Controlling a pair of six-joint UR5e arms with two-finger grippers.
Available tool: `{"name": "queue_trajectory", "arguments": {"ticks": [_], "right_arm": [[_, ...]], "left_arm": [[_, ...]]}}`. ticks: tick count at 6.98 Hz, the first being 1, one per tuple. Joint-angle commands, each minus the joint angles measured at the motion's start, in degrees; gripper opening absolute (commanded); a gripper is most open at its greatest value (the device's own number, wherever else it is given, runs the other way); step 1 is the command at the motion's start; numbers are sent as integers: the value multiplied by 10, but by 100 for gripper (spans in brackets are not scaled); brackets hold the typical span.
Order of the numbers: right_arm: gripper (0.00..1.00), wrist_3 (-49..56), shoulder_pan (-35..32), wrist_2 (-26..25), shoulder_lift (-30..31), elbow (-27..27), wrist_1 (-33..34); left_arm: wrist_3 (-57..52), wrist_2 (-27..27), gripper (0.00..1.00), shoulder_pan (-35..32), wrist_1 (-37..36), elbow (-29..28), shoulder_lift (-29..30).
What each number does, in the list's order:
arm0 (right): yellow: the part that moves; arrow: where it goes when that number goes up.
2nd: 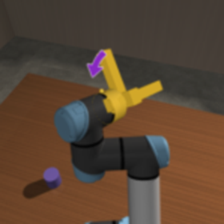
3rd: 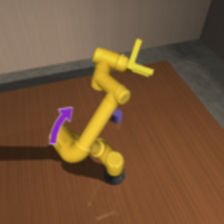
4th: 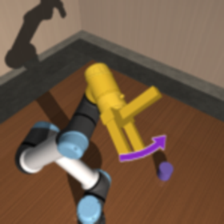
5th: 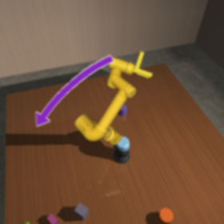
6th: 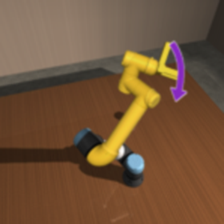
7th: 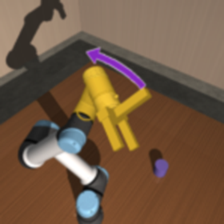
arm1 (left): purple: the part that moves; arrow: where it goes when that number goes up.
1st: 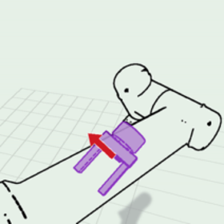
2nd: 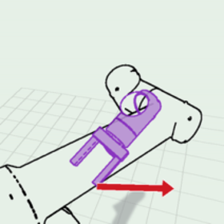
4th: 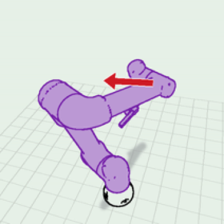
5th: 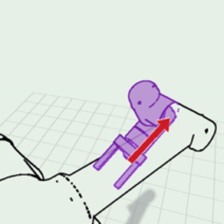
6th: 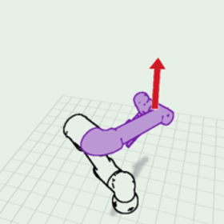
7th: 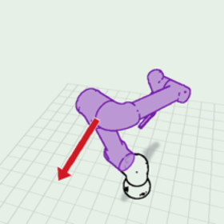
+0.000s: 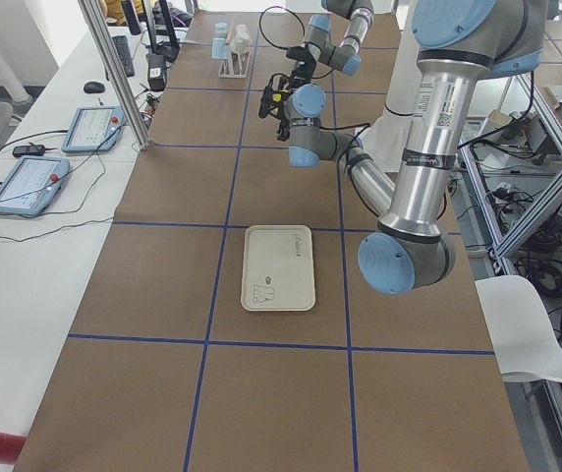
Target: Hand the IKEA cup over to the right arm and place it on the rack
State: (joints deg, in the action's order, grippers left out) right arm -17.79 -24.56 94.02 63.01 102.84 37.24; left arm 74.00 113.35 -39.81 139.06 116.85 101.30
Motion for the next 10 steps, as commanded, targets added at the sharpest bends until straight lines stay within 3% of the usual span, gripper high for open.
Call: {"name": "queue_trajectory", "arguments": {"ticks": [1,3,5,6,7,8,10], "right_arm": [[29,60,-76,40,1,52,216],[30,244,-150,58,2,110,451],[30,448,-236,51,7,133,610],[30,560,-262,37,12,144,689],[29,625,-267,-32,32,164,755],[30,682,-267,-112,68,172,767],[30,748,-270,-202,124,163,765]], "left_arm": [[-146,12,100,-49,-150,80,-67],[-315,35,100,-137,-186,132,-182],[-503,80,100,-247,-183,116,-246],[-507,115,100,-264,-181,112,-247],[-503,120,100,-265,-180,112,-247],[-502,120,100,-265,-180,112,-247],[-499,120,100,-265,-180,114,-246]]}}
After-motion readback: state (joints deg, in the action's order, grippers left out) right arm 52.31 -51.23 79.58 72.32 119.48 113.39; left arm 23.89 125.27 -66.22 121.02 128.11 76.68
